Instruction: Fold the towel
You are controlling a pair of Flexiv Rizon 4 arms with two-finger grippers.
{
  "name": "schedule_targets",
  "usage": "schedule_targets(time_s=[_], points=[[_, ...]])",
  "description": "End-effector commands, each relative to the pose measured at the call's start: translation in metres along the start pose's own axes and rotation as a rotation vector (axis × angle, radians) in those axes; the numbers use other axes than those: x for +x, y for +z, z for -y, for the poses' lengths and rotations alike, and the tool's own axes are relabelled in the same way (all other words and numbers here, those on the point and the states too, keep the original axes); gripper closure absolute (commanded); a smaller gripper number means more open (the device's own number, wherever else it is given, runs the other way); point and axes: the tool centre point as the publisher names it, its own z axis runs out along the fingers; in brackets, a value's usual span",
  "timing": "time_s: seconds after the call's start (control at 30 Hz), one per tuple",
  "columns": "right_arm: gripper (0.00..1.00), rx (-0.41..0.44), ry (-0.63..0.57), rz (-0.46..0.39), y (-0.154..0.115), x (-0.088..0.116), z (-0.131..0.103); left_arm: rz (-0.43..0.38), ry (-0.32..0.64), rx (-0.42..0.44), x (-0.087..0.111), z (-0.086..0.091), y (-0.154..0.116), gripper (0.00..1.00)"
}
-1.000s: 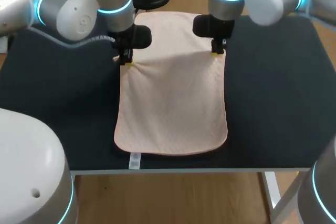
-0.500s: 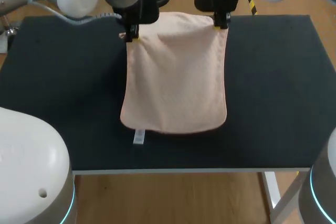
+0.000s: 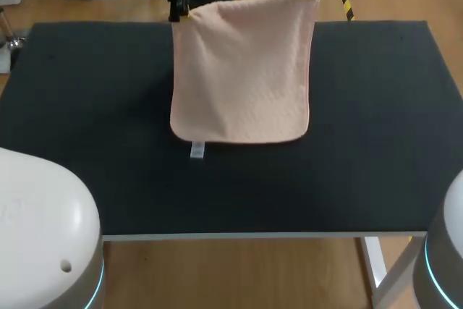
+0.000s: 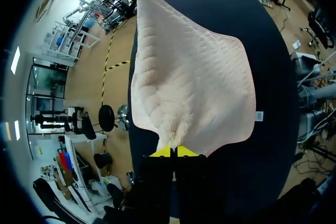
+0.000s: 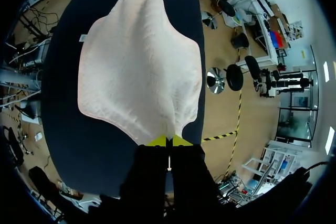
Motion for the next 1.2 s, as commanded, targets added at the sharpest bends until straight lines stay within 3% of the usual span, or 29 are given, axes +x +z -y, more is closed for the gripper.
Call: schedule_targets(time_s=[0.03, 0.43, 0.77, 0.97, 1.2], points=[[1.0, 0.019, 0.002, -0.004, -0.013, -0.02, 0.0, -0.014, 0.002, 0.0, -0.025, 0.007, -0.007, 1.0], [1.0, 0.039, 0.007, 0.058, -0.035, -0.089, 0.012, 0.062, -0.012, -0.001, -0.09, 0.016, -0.028, 1.0], [1.0, 0.051, -0.012, 0.098, -0.048, -0.142, 0.013, 0.114, -0.038, -0.013, -0.135, 0.016, -0.028, 1.0], [1.0, 0.052, -0.02, 0.121, -0.057, -0.162, 0.014, 0.159, -0.065, -0.024, -0.155, 0.014, -0.033, 1.0], [1.0, 0.041, -0.046, 0.113, -0.049, -0.177, 0.013, 0.191, -0.086, -0.032, -0.161, 0.014, -0.038, 1.0]])
